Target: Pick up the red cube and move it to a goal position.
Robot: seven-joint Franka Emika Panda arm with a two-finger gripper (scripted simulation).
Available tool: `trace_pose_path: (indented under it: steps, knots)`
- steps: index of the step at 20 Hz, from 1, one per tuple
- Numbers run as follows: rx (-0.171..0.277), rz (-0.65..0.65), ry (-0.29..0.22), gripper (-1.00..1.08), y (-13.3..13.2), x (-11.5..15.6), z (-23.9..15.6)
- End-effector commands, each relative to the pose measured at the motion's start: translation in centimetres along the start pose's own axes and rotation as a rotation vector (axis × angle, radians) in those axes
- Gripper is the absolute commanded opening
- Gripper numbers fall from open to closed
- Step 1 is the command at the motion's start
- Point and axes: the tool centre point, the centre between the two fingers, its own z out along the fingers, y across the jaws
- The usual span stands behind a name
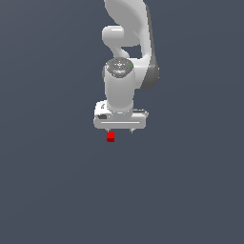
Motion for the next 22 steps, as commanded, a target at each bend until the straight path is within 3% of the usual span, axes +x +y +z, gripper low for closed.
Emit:
trace_pose_path:
  steps: [1, 11, 22]
  knots:
    - [0.0, 0.0, 0.0, 1.0, 0.0, 0.0, 0.0]
    - [0.001, -0.003, 0.001, 1.0, 0.9, -1.1, 2.5]
    - [0.004, -0.013, 0.003, 1.0, 3.8, -4.5, 10.4]
